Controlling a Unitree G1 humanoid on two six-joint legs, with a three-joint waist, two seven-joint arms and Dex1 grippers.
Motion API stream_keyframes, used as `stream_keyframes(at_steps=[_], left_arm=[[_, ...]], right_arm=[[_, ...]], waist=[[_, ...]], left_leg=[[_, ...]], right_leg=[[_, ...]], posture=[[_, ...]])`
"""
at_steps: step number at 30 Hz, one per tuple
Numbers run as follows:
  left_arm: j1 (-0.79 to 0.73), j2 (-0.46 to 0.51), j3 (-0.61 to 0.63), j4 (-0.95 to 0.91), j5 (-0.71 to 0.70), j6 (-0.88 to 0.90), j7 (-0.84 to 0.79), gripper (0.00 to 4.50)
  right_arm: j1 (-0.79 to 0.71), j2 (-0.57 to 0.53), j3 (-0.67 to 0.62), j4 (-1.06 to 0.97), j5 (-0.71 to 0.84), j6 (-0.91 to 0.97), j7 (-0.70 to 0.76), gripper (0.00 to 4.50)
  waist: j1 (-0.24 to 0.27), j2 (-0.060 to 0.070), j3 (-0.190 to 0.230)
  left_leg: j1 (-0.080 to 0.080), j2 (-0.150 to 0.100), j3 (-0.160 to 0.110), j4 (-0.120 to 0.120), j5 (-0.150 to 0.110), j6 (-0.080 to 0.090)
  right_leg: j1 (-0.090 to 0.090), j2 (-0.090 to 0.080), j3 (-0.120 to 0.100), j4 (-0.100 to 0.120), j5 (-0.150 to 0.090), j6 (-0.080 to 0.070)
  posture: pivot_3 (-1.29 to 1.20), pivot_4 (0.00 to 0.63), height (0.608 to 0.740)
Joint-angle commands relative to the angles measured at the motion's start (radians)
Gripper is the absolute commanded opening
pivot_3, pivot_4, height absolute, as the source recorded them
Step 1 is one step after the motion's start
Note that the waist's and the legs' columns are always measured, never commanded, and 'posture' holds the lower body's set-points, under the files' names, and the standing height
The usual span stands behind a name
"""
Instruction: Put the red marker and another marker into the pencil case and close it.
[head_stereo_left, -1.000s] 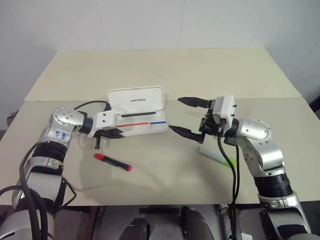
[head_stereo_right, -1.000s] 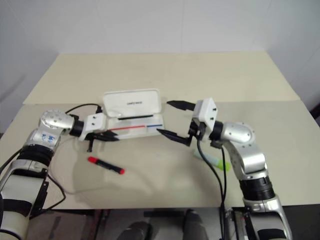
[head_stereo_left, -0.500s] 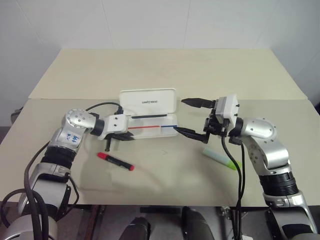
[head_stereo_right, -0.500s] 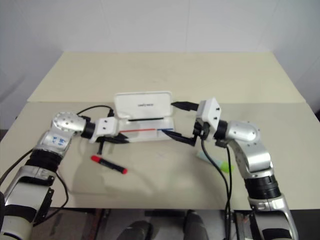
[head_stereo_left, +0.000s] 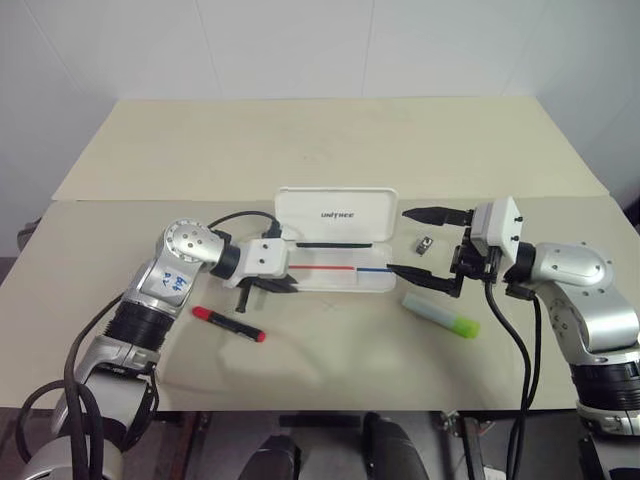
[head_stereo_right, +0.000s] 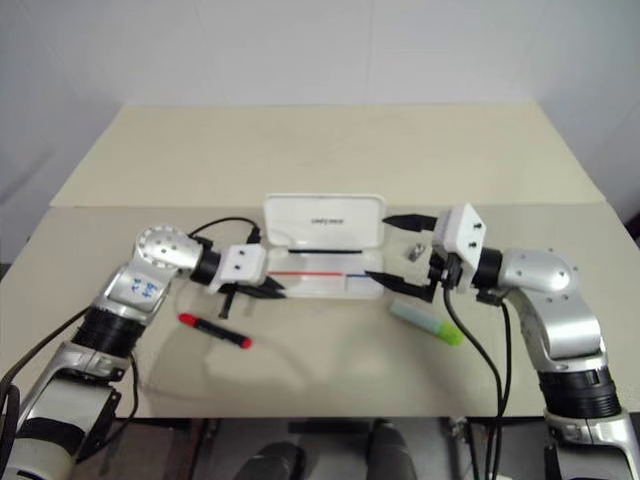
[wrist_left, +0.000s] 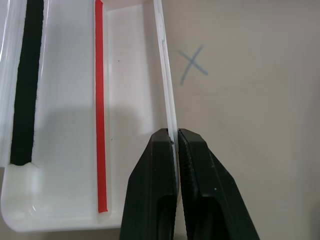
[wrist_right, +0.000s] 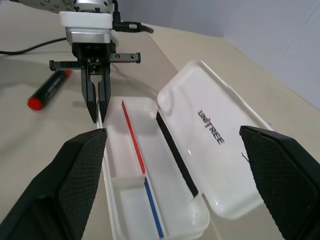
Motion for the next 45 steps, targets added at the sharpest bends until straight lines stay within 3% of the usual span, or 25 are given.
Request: stream_keyframes(at_steps=[1,12,22,26,36,45], left_arm=[[0.044,0.042,0.005,-0.121,-0.028,0.065,-0.015,0.02],[0.137,0.088,0.004,-0.3,-0.053,0.218,0.02,0.02],[0.108,0.07,-0.02,-0.204,-0.037,0.118,0.029,0.02],[0.095,0.075,-0.02,-0.123,-0.032,0.014,0.03,1.08],[0.078,0.059,-0.003,-0.108,-0.063,0.003,0.041,4.48],[0.113,0.104,0.043,-0.228,-0.143,0.092,0.022,4.48]], right_arm=[[0.008,-0.017,-0.041,-0.054,0.026,0.006,-0.008,4.5],[0.013,0.003,-0.034,-0.067,0.023,0.014,-0.027,4.5],[-0.005,0.02,-0.021,-0.062,0.022,0.013,-0.024,4.5],[-0.015,0.026,-0.018,-0.058,0.02,0.011,-0.023,4.5],[-0.021,0.031,-0.006,-0.043,0.024,0.012,-0.005,4.5],[-0.05,0.049,0.019,0.007,0.016,0.0,0.025,4.5]], waist=[[0.0,0.0,0.0],[0.004,0.0,0.0],[0.006,0.0,0.0],[0.006,0.0,0.0],[0.006,0.0,0.0],[0.001,0.0,0.0]], left_leg=[[0.0,0.0,0.0,0.0,0.0,0.0],[0.0,0.0,0.0,0.0,0.0,0.0],[0.0,0.0,0.0,0.0,0.0,0.0],[0.0,0.0,0.0,0.0,0.0,0.0],[0.0,0.0,0.0,0.001,0.0,0.0],[0.0,0.0,0.0,0.0,0.0,0.0]], right_leg=[[0.0,0.0,0.0,0.0,0.0,0.0],[0.0,0.0,0.0,0.0,0.0,0.0],[0.001,0.0,0.0,-0.001,0.0,0.0],[0.001,0.0,0.0,-0.001,0.001,0.0],[0.001,0.0,0.0,-0.001,0.001,0.0],[0.001,0.0,0.0,-0.001,0.001,0.0]], posture=[[0.0,0.15,0.74],[0.0,0.15,0.74],[0.0,0.15,0.74],[0.0,0.15,0.74],[0.0,0.15,0.74],[0.0,0.15,0.74]])
